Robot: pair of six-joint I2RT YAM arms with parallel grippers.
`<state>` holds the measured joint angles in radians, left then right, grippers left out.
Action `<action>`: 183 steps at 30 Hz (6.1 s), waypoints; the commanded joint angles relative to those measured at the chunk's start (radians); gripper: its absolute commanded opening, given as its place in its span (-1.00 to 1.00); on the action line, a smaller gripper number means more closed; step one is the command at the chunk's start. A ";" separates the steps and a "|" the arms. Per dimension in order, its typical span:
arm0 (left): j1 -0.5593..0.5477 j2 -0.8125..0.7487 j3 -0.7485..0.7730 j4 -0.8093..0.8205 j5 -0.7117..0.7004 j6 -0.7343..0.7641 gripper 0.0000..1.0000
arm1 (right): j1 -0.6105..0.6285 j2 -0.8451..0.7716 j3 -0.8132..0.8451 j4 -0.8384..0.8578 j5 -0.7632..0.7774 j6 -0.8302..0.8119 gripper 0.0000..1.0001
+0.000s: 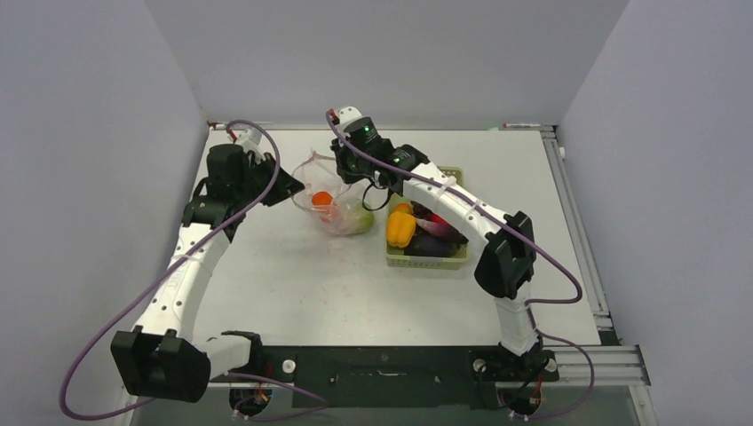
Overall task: Place the food in the zip-top bag and seal the zipper
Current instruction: Adjust the zipper food storage bag at the center of the board, then pick up the fake vegetable from the bin.
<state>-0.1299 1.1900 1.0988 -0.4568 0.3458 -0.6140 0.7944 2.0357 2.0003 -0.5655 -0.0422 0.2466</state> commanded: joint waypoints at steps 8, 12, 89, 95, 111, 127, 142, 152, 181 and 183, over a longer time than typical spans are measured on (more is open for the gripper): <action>0.004 -0.090 0.153 -0.051 0.087 0.038 -1.00 | 0.129 -0.207 -0.008 -0.019 0.118 -0.054 -0.89; 0.004 -0.124 0.167 -0.079 0.095 0.042 -1.00 | 0.154 -0.237 -0.015 -0.022 0.139 -0.056 -0.89; -0.308 -0.096 0.031 -0.100 -0.250 0.330 -1.00 | 0.035 -0.668 -0.686 0.314 0.091 0.127 0.45; -0.305 -0.103 0.022 -0.097 -0.248 0.327 -1.00 | -0.004 -0.689 -0.653 0.244 0.169 0.090 0.71; -0.300 -0.151 -0.002 -0.081 -0.282 0.315 -1.00 | -0.204 -0.684 -0.768 0.170 0.146 0.149 0.79; -0.300 -0.166 -0.005 -0.081 -0.277 0.315 -1.00 | -0.208 -0.715 -0.950 0.266 0.013 0.270 0.41; -0.300 -0.173 -0.007 -0.081 -0.278 0.313 -1.00 | -0.118 -0.685 -0.973 0.287 0.112 0.345 0.74; -0.300 -0.177 -0.006 -0.081 -0.281 0.313 -1.00 | -0.096 -0.651 -0.974 0.292 0.135 0.372 0.79; -0.300 -0.183 -0.008 -0.078 -0.278 0.310 -1.00 | -0.057 -0.507 -0.968 0.274 0.234 0.462 0.92; -0.300 -0.182 -0.007 -0.078 -0.278 0.310 -1.00 | -0.057 -0.511 -0.966 0.271 0.235 0.456 0.75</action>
<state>-0.4366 1.0283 1.0889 -0.5793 0.0711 -0.3027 0.7284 1.5375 1.0298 -0.3103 0.1482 0.6968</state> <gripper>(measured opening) 0.001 0.937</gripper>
